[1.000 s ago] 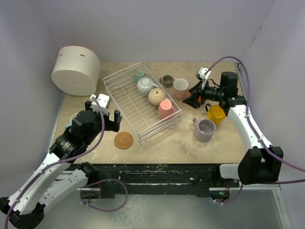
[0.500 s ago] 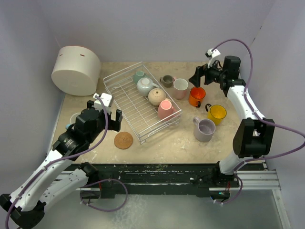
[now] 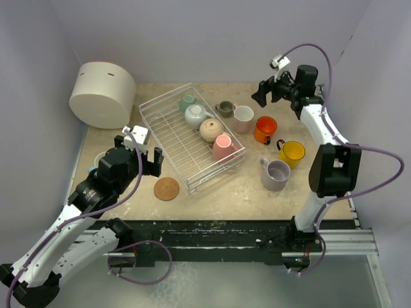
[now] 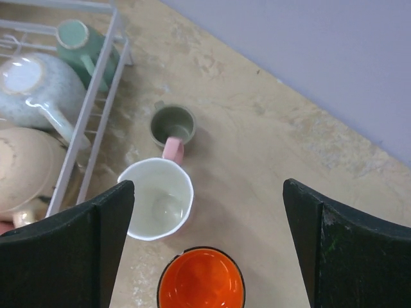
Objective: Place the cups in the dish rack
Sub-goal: Pick up the cup at the center of the board.
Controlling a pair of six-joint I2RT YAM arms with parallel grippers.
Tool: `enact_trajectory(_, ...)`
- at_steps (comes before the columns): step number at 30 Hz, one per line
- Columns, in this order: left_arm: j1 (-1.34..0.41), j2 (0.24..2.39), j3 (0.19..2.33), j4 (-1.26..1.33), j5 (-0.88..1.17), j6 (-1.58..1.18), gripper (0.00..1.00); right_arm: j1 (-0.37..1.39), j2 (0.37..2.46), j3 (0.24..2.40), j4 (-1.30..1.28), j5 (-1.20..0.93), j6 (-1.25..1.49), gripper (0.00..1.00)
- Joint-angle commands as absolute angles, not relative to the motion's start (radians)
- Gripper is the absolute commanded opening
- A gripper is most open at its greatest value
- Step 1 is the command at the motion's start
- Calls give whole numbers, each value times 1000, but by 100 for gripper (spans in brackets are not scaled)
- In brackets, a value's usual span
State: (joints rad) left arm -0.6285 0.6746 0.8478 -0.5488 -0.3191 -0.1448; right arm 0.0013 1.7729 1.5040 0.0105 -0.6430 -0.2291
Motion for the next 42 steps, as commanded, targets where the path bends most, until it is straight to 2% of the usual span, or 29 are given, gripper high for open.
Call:
enact_trajectory(1,-624,661,854,-529,-333,-129,99,46,1818,1552,-77,-533,-245,98)
enact_trajectory(8,-624,674,855,-531,-328,-127,99,77,1888,1591,-163,-395,-224,87)
enact_trajectory(17,-624,685,856,-533,-334,-130,99,102,2004,1688,-261,-335,-205,51)
enact_trajectory(24,-625,690,856,-534,-334,-129,99,125,2040,1716,-285,-292,-199,46)
enact_trajectory(32,-624,690,856,-535,-334,-132,99,143,2076,1740,-314,-267,-210,35)
enact_trajectory(36,-624,692,857,-534,-334,-132,99,143,2074,1737,-316,-274,-215,22)
enact_trajectory(39,-624,691,857,-536,-334,-132,99,143,2068,1737,-316,-284,-221,4)
enact_trajectory(42,-624,690,857,-537,-335,-132,99,143,2044,1727,-302,-288,-221,0)
